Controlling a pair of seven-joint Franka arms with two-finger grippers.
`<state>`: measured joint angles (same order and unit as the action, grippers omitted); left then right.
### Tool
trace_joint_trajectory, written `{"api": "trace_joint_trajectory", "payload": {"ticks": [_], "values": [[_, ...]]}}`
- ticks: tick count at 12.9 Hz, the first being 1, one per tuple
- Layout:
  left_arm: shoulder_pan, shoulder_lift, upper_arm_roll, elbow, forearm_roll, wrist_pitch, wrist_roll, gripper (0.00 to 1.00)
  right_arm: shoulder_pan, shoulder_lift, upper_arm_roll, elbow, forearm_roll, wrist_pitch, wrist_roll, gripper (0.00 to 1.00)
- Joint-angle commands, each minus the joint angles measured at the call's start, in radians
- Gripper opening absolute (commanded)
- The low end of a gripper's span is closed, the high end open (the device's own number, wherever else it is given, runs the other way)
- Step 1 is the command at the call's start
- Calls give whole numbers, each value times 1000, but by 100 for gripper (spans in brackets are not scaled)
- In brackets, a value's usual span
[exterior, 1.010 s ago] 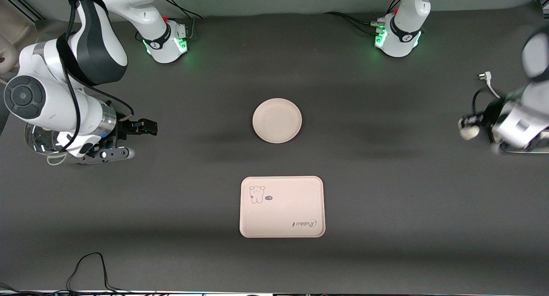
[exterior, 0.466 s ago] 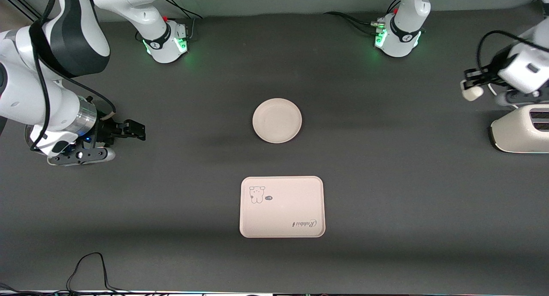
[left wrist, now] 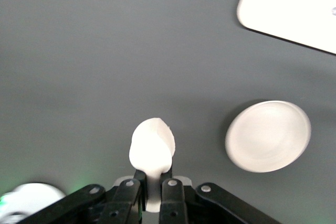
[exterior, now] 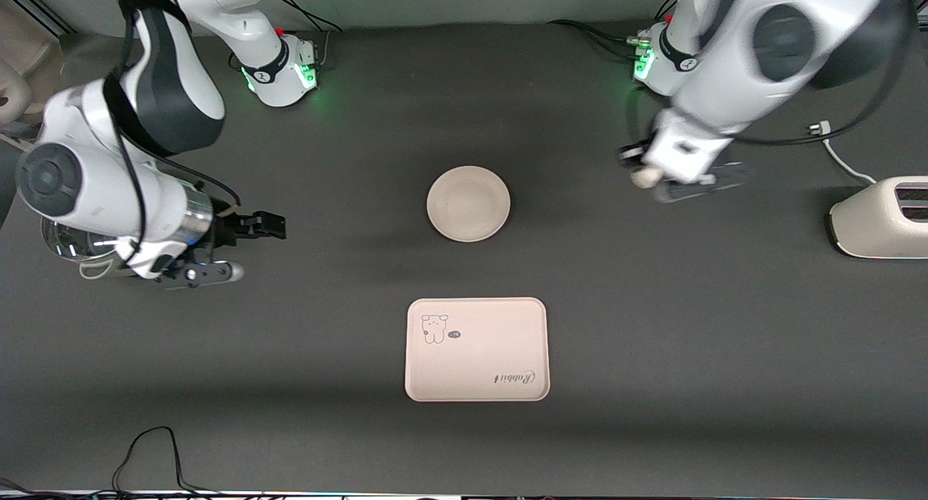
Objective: Place bun in plate and plate on tray
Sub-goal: 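Carry the bun over the white plate while the right gripper advances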
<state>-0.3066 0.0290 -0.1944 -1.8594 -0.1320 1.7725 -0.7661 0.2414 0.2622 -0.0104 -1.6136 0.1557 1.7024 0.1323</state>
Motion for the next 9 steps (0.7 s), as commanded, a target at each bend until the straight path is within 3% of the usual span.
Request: {"api": "trace_joint_trajectory", "payload": {"ticks": [1,3,9], "values": [[-109,217,-39,106,-12,135,-204,0,22,17,-6,3,39,16,24,100],[-193,329,-43,115,1,293,-341,0,35,22,-8,-3,38,14,49,100],[-351,495,-43,105,47,522,-541,0,70,29,-8,3,27,28,53,100]]}}
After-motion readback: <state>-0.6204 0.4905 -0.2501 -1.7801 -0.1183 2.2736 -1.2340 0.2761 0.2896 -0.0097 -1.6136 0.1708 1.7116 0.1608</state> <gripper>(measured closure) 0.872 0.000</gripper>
